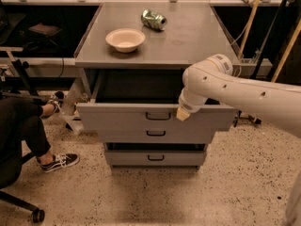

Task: Open top drawer

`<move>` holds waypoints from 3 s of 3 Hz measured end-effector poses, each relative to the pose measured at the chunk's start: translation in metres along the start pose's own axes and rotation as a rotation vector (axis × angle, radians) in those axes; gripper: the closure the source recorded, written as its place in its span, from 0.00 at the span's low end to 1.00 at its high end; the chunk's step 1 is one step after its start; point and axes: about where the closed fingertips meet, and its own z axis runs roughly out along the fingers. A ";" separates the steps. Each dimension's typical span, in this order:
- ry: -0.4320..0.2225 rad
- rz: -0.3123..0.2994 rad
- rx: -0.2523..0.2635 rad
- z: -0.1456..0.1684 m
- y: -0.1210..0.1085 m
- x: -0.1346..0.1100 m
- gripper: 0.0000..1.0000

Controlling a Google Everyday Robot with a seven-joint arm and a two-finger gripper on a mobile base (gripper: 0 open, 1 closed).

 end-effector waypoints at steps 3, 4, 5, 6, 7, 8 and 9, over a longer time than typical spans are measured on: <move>-0.004 0.006 0.003 -0.004 0.009 0.007 1.00; -0.004 0.006 0.003 -0.006 0.009 0.007 1.00; -0.006 0.009 0.002 -0.007 0.014 0.012 1.00; -0.006 0.009 0.002 -0.009 0.013 0.011 1.00; -0.009 0.015 0.003 -0.013 0.018 0.015 1.00; -0.009 0.015 0.003 -0.013 0.018 0.015 1.00; -0.003 0.008 0.006 -0.014 0.022 0.019 1.00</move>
Offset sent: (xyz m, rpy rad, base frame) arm -0.3006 -0.0901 -0.0723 0.0959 -0.1105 -0.1129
